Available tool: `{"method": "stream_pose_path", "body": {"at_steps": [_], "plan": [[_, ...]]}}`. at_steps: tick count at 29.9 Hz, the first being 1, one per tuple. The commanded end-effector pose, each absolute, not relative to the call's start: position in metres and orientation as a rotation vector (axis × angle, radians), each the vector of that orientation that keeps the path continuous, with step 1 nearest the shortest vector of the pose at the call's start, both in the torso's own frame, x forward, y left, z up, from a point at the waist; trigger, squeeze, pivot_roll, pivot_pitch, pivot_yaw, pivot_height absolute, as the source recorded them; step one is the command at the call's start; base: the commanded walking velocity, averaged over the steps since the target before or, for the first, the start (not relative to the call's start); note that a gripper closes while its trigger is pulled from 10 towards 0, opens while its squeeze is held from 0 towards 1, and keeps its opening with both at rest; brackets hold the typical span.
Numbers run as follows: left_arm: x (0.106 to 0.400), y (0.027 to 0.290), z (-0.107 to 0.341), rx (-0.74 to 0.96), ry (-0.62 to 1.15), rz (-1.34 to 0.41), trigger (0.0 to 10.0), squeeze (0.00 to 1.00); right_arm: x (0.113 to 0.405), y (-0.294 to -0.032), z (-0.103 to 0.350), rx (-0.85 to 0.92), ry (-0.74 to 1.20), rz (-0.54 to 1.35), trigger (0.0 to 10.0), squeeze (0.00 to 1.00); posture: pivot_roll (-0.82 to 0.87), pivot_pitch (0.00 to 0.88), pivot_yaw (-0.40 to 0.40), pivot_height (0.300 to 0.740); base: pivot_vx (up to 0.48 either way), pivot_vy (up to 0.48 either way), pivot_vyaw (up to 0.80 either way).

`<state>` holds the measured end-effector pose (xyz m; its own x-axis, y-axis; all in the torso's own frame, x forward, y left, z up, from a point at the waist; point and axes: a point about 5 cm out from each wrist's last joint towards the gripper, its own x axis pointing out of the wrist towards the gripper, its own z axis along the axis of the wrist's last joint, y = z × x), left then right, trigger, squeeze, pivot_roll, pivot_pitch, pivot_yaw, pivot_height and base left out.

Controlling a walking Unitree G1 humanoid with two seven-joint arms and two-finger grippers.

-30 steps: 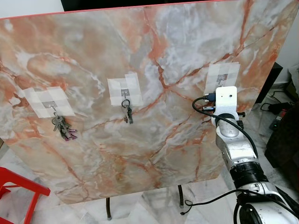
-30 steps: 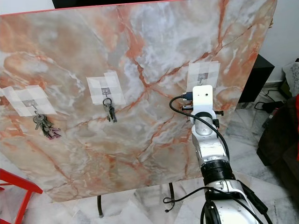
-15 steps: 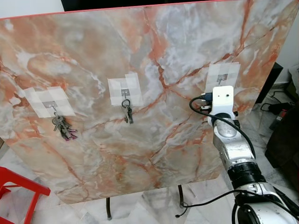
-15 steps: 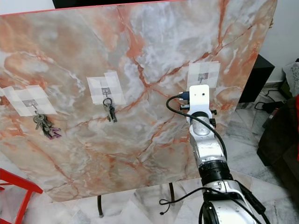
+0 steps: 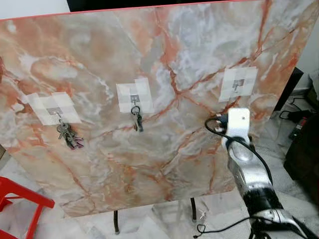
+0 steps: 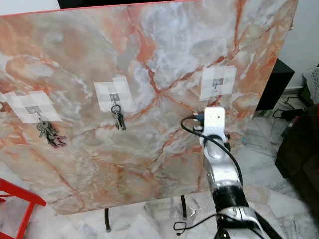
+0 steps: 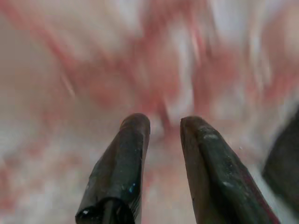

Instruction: Hang keys on a hook

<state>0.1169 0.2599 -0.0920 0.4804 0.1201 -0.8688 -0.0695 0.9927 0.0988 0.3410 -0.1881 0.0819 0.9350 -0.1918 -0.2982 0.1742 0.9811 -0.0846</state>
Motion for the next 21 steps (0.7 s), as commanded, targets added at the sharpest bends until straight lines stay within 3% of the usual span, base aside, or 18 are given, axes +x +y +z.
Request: {"method": "stream_pose_path", "body": {"at_steps": [1, 9, 15, 16, 17, 18, 21], "plan": [[0.114, 0.263, -0.092, 0.076, 1.079, 0.116, 10.0, 0.0, 0.326, -0.199, 0.055, -0.032, 0.411, -0.224, 10.0, 0.0, 0.12, 0.0, 0.02, 0.74, 0.0, 0.0, 0.0], [0.113, 0.262, -0.093, 0.067, 1.081, 0.15, 10.0, 0.0, 0.274, -0.214, -0.016, -0.025, 0.677, -0.23, 10.0, 0.0, 0.12, 0.0, 0.004, 0.74, 0.0, 0.0, 0.0], [0.112, 0.261, -0.094, 0.042, 1.077, 0.193, 10.0, 0.0, 0.227, -0.203, -0.057, -0.025, 0.879, -0.161, 10.0, 0.0, 0.12, 0.0, -0.01, 0.74, 0.0, 0.0, 0.0], [0.111, 0.261, -0.094, 0.03, 1.075, 0.217, 10.0, 0.0, 0.2, -0.194, -0.075, -0.054, 0.99, -0.104, 10.0, 0.0, 0.12, 0.0, -0.015, 0.74, 0.0, 0.0, 0.0], [0.111, 0.261, -0.094, 0.03, 1.075, 0.217, 10.0, 0.0, 0.2, -0.194, -0.075, -0.054, 0.99, -0.104, 10.0, 0.0, 0.12, 0.0, -0.015, 0.74, 0.0, 0.0, 0.0], [0.111, 0.26, -0.094, 0.025, 1.072, 0.223, 10.0, 0.0, 0.183, -0.191, -0.085, -0.06, 1.063, -0.089, 10.0, 0.0, 0.13, 0.0, -0.023, 0.74, 0.0, 0.0, 0.0], [0.111, 0.259, -0.095, 0.025, 1.073, 0.221, 10.0, 0.0, 0.173, -0.192, -0.089, -0.052, 1.103, -0.106, 10.0, 0.0, 0.14, 0.0, -0.03, 0.74, 0.0, 0.0, 0.0]]}}
